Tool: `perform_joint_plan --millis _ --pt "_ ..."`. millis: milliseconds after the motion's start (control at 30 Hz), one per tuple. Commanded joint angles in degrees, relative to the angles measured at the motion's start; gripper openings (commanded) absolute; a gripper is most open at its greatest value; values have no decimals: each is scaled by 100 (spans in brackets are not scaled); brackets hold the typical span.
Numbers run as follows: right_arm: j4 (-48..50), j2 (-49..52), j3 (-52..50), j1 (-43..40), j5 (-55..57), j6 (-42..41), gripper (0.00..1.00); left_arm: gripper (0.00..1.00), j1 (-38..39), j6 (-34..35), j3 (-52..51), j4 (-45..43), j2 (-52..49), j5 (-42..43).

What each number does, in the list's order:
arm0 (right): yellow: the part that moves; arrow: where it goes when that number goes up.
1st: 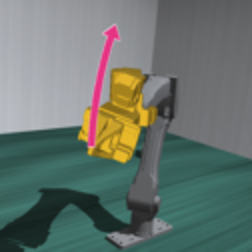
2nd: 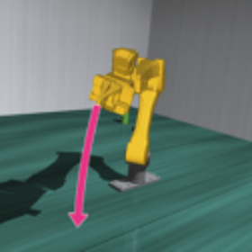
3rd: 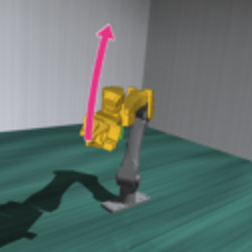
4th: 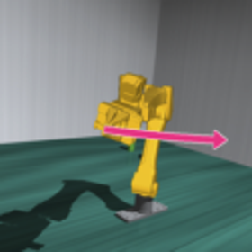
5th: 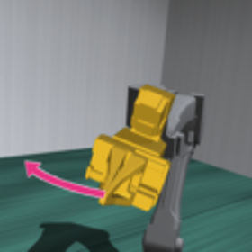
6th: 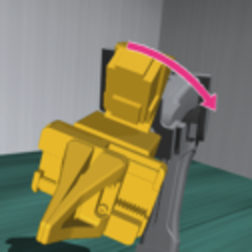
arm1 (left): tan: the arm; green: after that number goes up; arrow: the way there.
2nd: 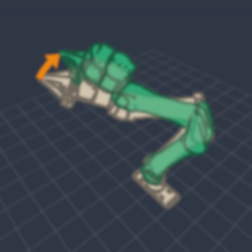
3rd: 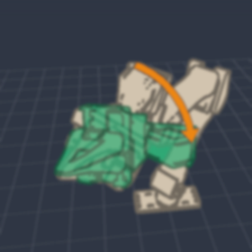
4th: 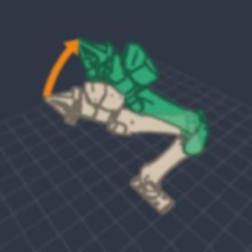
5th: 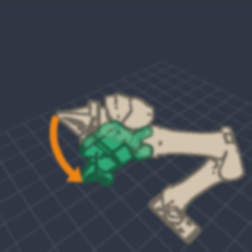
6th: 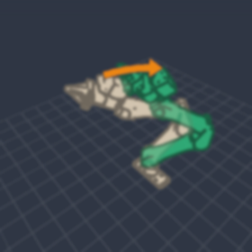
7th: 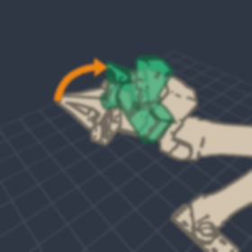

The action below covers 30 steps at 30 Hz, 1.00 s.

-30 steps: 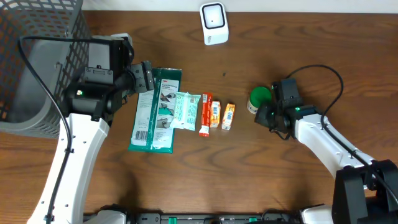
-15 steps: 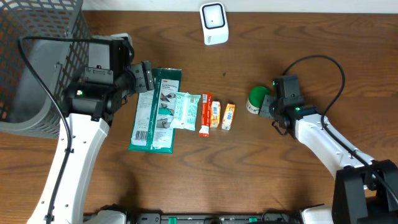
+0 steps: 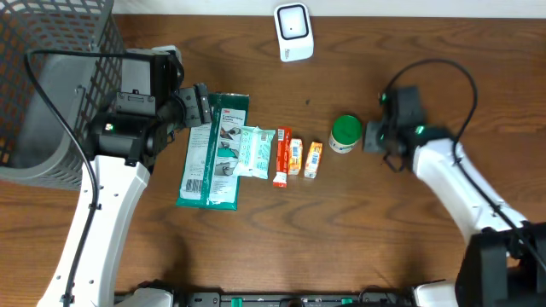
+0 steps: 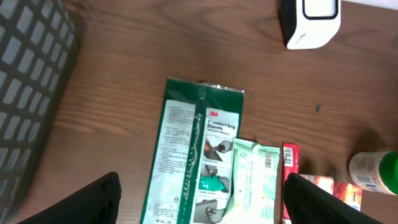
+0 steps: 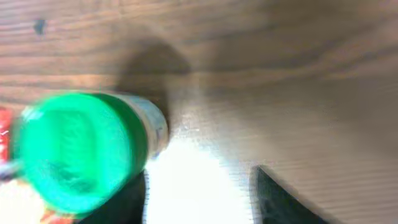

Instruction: Scan the item barcode

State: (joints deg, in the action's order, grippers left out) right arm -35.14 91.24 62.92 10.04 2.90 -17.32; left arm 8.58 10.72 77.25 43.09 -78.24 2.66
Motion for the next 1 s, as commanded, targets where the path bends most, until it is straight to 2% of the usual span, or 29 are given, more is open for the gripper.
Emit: perform_joint_plan --millis 0,67,167,267,467,600,767,967 --pt "-881 -59 1464 -101 -20 11 72 84 2 33 -11 2 -4 -28" --pt "-1552 -59 2232 -94 -17 -201 79 84 2 33 -11 2 -4 -28" --pt "-2251 -59 2970 -94 -24 -673 85 84 2 33 -11 2 -4 -28" --pt "-2597 -59 3195 -57 -48 -979 99 84 2 33 -11 2 -4 -28" --pt "-2562 142 2905 190 -435 -1440 99 84 2 33 -11 2 -4 -28" --pt "-2341 304 2404 448 -446 -2297 99 84 2 33 -11 2 -4 -28" --pt "-1685 529 1626 531 -450 -3748 98 84 2 33 -11 2 -4 -28" --pt "-815 761 1145 533 -448 -4398 95 84 2 33 -11 2 -4 -28"
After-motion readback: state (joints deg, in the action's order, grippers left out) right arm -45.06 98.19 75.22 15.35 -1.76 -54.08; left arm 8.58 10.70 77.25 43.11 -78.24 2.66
